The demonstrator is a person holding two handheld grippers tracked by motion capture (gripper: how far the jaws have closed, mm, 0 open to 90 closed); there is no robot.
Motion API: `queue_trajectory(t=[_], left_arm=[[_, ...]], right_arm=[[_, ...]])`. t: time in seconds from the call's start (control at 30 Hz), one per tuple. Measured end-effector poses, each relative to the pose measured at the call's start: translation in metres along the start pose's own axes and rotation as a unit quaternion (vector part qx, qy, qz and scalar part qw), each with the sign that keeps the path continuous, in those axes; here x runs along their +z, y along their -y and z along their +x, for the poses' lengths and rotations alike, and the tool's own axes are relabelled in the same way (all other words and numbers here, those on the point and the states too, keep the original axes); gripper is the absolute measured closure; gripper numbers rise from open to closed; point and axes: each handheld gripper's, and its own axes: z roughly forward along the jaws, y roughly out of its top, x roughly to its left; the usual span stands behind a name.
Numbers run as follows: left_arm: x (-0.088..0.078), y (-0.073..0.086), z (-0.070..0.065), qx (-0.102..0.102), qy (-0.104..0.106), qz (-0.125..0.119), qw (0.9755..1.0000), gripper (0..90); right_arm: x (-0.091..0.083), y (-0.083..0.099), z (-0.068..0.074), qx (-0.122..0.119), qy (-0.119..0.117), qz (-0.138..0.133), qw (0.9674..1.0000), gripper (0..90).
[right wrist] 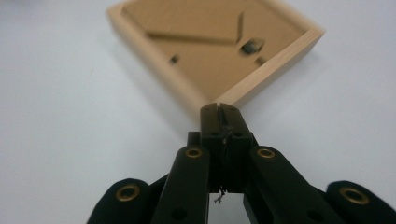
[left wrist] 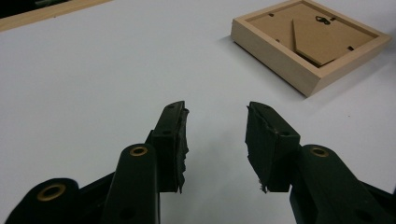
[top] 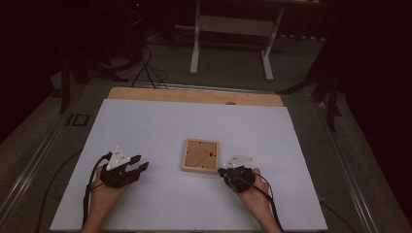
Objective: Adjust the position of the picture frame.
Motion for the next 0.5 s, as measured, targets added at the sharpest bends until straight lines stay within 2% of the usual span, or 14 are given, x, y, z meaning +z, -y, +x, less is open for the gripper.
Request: queue_trajectory(t=[0.2, 0.27, 0.5], left_arm=[[0.000, 0.000, 0.000, 0.002, -0.001, 0.002, 1.0000, 57.9], [0.000, 0.000, 0.000, 0.001, -0.002, 0.001, 1.0000, 57.8], [0.000, 0.000, 0.000, 0.002, -0.002, 0.002, 1.0000, 57.8]], right_arm=[[0.012, 0.010, 0.006, -0.009, 0.007, 0.025, 0.9996, 86.9], [0.013, 0.010, 0.007, -0.007, 0.014, 0.026, 0.9995, 85.4], [0.016, 0.007, 0.006, 0.005, 0.018, 0.023, 0.9995, 84.2]])
